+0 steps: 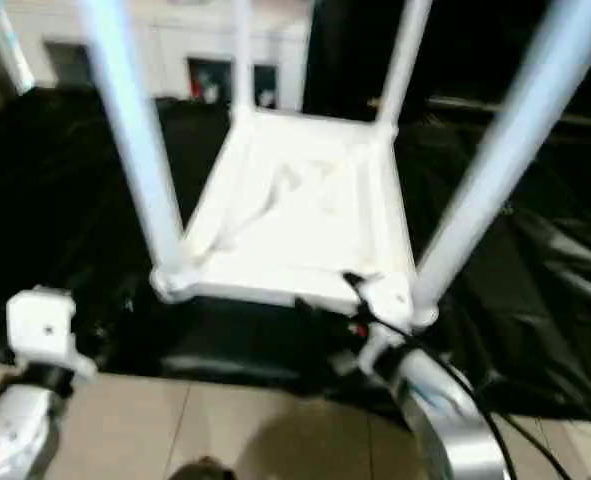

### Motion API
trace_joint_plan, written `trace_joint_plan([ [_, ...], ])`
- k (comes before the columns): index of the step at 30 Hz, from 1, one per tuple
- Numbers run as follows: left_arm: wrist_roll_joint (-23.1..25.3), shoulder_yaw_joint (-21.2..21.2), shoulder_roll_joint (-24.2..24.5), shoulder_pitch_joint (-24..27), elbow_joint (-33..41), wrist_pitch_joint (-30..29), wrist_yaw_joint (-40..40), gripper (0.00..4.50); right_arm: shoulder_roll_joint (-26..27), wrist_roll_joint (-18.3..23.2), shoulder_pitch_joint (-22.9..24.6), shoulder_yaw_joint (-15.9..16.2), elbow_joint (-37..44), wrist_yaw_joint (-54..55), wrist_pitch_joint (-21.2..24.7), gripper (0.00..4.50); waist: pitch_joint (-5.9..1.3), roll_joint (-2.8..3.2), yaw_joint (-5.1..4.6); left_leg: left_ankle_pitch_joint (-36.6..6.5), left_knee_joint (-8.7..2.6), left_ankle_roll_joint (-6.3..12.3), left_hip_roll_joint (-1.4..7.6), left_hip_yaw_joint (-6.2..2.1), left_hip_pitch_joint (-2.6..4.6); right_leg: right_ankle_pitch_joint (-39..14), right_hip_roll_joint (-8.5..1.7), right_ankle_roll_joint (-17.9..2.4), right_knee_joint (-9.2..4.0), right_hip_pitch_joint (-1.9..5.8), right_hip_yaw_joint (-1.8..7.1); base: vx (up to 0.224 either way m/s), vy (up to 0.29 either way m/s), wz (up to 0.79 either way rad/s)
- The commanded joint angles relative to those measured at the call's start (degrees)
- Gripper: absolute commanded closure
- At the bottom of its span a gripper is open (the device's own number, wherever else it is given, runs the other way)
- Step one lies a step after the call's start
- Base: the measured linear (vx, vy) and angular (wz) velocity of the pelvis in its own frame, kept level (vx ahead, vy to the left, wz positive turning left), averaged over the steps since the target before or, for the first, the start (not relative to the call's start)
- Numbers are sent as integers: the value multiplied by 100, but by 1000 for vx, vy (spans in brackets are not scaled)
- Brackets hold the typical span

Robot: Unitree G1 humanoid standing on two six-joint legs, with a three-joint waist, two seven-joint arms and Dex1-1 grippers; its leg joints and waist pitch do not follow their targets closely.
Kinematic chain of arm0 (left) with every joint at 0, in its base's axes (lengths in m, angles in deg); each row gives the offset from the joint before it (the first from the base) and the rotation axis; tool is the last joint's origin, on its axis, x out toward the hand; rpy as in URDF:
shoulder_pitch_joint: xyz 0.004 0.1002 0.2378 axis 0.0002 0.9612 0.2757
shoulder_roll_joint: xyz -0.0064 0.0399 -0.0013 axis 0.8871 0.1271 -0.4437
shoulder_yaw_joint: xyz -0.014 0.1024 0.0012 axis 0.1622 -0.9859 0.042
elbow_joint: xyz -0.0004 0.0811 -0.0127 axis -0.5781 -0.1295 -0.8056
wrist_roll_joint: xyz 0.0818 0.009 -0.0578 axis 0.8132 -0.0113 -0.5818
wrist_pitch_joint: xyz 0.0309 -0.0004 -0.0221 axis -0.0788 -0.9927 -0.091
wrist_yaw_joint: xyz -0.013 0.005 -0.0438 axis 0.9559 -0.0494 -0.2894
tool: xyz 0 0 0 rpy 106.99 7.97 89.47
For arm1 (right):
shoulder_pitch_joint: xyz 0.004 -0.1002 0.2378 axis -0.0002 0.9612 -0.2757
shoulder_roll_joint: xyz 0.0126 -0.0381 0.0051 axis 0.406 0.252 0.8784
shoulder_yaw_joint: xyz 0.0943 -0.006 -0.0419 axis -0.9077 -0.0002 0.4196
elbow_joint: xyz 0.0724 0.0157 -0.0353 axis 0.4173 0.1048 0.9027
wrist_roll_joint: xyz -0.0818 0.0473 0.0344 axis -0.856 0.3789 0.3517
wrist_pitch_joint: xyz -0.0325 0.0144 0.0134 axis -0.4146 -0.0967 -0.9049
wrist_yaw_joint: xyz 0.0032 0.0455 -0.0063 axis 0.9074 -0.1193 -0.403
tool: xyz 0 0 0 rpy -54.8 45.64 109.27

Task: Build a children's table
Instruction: Flip table

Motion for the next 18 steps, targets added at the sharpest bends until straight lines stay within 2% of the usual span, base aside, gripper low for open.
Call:
trace_joint_plan([
  [1, 65, -87, -50, 65, -11, 42, 31, 183, -63, -54, 0, -68, -9, -15, -43, 0, -253, 80, 68, 801, -1102, -998, 743, -921, 305, -450, 160, -119, 4, -158, 137, -69, 120, 44],
  [2, 65, -87, -50, 65, -11, 42, 31, 183, -63, -54, 0, -68, -9, -15, -43, 0, -239, 61, 77, -432, -1233, -1531, 739, -996, 253, -484, 124, -183, 2, -153, 208, -86, 53, 67],
  [3, 65, -87, -50, 65, -11, 42, 31, 183, -63, -54, 0, -68, -9, -15, -43, 0, -217, -167, 109, -4191, -1554, -1888, 593, -1169, 95, -437, 57, -1013, -21, -170, 412, -105, -11, 77],
  [4, 65, -87, -50, 65, -11, 42, 31, 183, -63, -54, 0, -68, -9, -15, -43, 0, -224, -275, 128, -4587, -1570, -1673, 498, -1155, 73, -582, -4, -1310, -87, -169, 498, -105, -11, 77],
  [5, 65, -87, -50, 65, -11, 42, 31, 183, -63, -54, 0, -68, -9, -15, -43, 0, -205, -394, 152, -4565, -1395, -1392, 337, -1036, 47, -909, -156, -1647, -294, -214, 611, -127, -60, 88],
  [6, 105, -93, -35, 59, -27, 52, 52, 183, -56, -56, -24, -73, -38, -8, -71, 0, -107, -570, 66, -3411, 690, -1157, -127, -456, 374, -2363, -1303, -2816, -1720, -629, 714, -67, -80, 85],
  [7, 105, -93, -35, 59, -27, 52, 52, 183, -56, -56, -24, -73, -38, -8, -71, 0, 136, -324, -11, -2080, 1383, -621, 110, 101, 16, -2949, -1472, -2864, -1755, -233, 540, -67, -80, 85],
  [8, -62, -48, -103, -50, -211, 29, 35, 183, 2, 15, -64, -215, -82, 78, -46, 0, 117, -370, 47, -1796, 1490, -674, 129, 250, -119, -3056, -1255, -2669, -1687, 22, 236, -46, -35, 44],
  [9, -177, -31, -107, -171, -387, 4, -30, 183, 53, 45, -88, -342, -121, 177, -60, 0, 37, -363, 80, -2295, 926, -464, 300, 294, 293, -2588, -709, -1986, -1534, -77, 494, -101, -32, 20],
  [10, -248, -31, -88, -279, -537, 16, -93, 183, 100, 68, -108, -446, -159, 263, -79, 0, -103, -203, 207, -2836, 358, -328, 698, 251, 1011, -2319, -369, -1298, -1404, -169, 205, -101, -32, 20],
  [11, -280, -42, -53, -363, -650, 22, -152, 183, 135, 78, -125, -518, -187, 333, -113, 0, -100, 123, 204, -3357, -344, -524, 1718, -600, 1175, -1546, -299, -548, -470, -482, 107, -107, -89, 31],
  [12, -316, -102, 19, -489, -810, 91, -279, 183, 159, 19, -173, -575, -254, 476, -195, 0, -217, -184, 90, -2632, -679, 253, 2132, -493, 971, -271, -364, 197, 145, -678, 205, -66, -134, 34],
  [13, -316, -102, 19, -489, -810, 91, -279, 183, 159, 19, -173, -575, -254, 476, -195, 0, -223, -158, 64, -1886, -556, 830, 1833, -242, 917, 269, -445, 197, 110, -764, 305, -66, -134, 34],
  [14, -371, -173, 64, -607, -943, 214, -422, 183, 175, -50, -251, -615, -370, 656, -255, 0, -175, -208, 113, -1205, -314, 1184, 1280, 388, 670, 1029, -577, -58, -324, -741, 452, -37, -100, 31],
  [15, -384, -197, 72, -644, -976, 239, -468, 183, 177, -72, -277, -623, -408, 713, -282, 0, -215, -324, 106, -1516, -185, 664, 869, 472, 512, 311, -782, -156, -797, -463, 726, -87, -64, 1],
  [16, -337, -231, 75, -702, -982, 192, -471, 183, 182, -135, -328, -632, -475, 811, -314, 0, -127, -394, 115, -1859, -331, -41, 896, 452, 397, -906, -924, -119, -940, -330, 748, -87, -64, 1],
  [17, -296, -251, 68, -744, -970, 154, -445, 183, 200, -130, -357, -642, -512, 843, -302, 0, -133, -425, 150, -2039, -363, -290, 931, 468, 480, -1447, -898, -50, -985, -349, 741, -111, -77, -11],
  [18, -195, -295, 68, -829, -928, 92, -353, 183, 235, -137, -401, -625, -527, 829, -255, 0, -138, -474, 121, -2217, -474, -502, 929, 509, 605, -1922, -812, -53, -1048, -370, 718, -71, -74, 8],
])
